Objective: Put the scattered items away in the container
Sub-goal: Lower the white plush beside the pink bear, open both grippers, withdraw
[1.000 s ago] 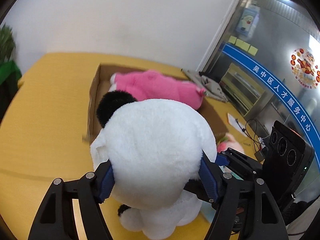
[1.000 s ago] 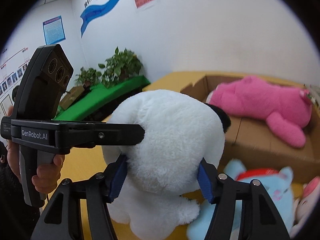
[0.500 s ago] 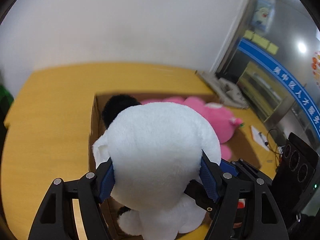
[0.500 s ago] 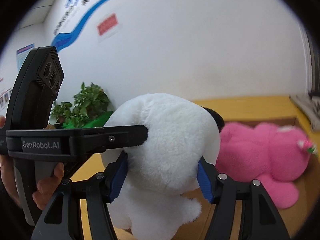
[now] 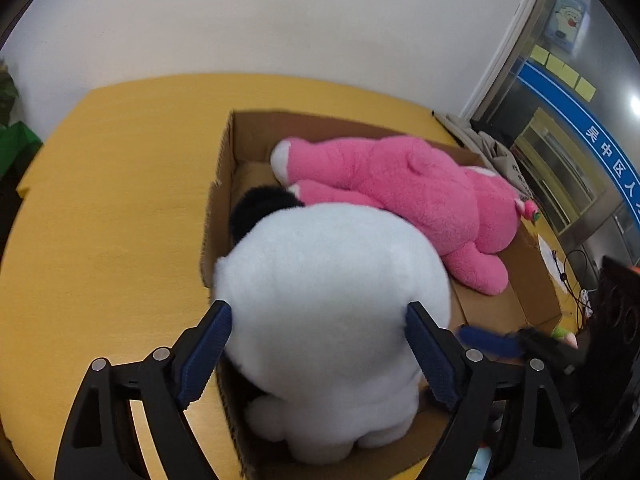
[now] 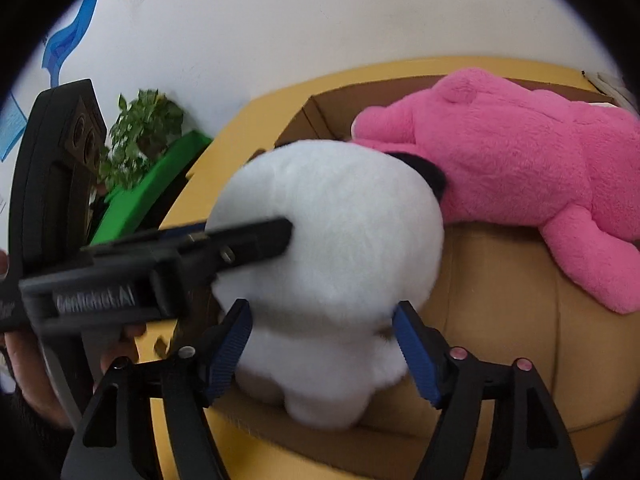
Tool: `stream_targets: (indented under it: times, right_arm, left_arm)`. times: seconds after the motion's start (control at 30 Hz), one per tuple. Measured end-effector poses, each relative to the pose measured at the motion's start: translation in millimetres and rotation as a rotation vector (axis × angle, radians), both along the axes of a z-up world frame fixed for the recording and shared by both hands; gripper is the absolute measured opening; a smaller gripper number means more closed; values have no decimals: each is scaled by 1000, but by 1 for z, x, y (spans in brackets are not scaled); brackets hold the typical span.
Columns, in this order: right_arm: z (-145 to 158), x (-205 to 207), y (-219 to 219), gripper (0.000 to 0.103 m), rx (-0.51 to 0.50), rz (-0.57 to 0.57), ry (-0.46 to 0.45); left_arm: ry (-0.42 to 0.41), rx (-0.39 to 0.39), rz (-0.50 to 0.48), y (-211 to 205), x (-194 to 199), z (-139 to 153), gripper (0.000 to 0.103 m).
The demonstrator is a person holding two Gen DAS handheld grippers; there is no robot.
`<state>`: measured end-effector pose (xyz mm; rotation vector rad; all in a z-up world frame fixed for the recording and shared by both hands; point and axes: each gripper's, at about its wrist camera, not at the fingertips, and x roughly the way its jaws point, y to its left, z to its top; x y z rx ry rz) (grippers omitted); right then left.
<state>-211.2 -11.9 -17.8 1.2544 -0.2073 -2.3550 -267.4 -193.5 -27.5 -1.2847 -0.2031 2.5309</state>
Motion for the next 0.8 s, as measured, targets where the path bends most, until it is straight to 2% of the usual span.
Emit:
stream_targets:
  times: [0.1,0.2,0.27,0.3,0.33,0.43,0.47,0.5,0.57,0.8]
  right_arm:
    - [33,20,47,79,103,-40,131]
    - [54,21,107,80,160,-83,180]
    - [50,10,145,80,241,-108,151]
    - [41,2,163,80,278,-119,103]
    - [23,-8,183,80,312,-127,13]
    - [-14,-16,216,78,337,-101,-155]
    - [-15,-8,215,76,364,-63,-106]
    - [-15,-5,213,76,380,-48,-104]
    - [-15,0,218,76,344,-82,-139]
    - [-15,21,224,76,350,-82,-118]
  left_arm:
    - [35,-10,-46,2,24,9,90]
    - [-9,-48,-69,13,37,-8,88]
    - [-49,-50,-75,16,42,-23,86]
    - [-75,-35,-79,18,45,-32,84]
    - [-92,-18,-80,18,47,-38,84]
    - [-47,-52,-72,21,57,-40,83]
    - [-51,-48,-70,21,59,-41,83]
    - [-53,-51,-65,22,62,-40,83]
    - [-62,-47,-63,23,67,-40,83]
    - [-66,-46,-63,26,88,-41,83]
